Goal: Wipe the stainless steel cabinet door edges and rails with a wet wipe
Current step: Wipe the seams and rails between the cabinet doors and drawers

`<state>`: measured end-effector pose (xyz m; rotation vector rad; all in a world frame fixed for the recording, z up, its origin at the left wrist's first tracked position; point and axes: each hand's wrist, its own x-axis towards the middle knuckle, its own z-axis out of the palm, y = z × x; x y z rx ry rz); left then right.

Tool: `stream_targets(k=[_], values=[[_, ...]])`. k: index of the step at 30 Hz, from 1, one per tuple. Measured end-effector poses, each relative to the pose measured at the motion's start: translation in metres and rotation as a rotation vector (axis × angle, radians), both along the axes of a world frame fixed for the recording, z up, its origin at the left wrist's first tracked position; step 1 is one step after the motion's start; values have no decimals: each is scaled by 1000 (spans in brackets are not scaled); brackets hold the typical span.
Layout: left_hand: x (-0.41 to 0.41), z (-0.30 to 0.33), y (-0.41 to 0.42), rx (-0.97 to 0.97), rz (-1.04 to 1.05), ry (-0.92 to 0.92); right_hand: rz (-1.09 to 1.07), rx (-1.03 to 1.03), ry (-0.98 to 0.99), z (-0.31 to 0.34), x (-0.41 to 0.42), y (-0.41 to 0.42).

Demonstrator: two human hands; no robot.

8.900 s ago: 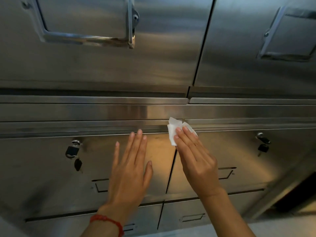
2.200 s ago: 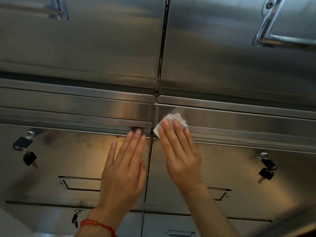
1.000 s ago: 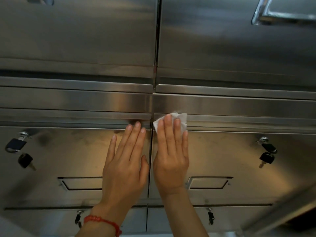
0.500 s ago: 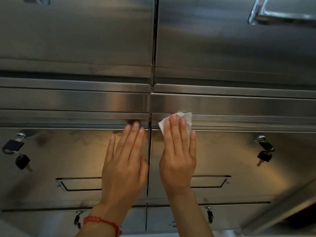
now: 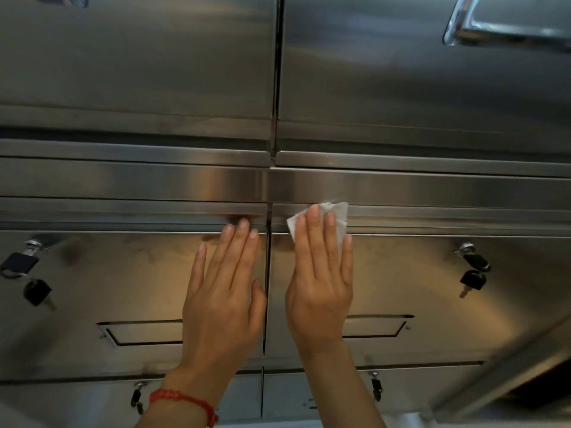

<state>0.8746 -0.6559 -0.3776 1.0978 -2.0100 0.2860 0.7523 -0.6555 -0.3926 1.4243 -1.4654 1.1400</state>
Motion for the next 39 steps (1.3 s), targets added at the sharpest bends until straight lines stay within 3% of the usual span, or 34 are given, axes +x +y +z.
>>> stream_targets(k=[39], values=[[-38, 4, 14, 18, 7, 17, 22, 20, 3, 1, -45, 12]])
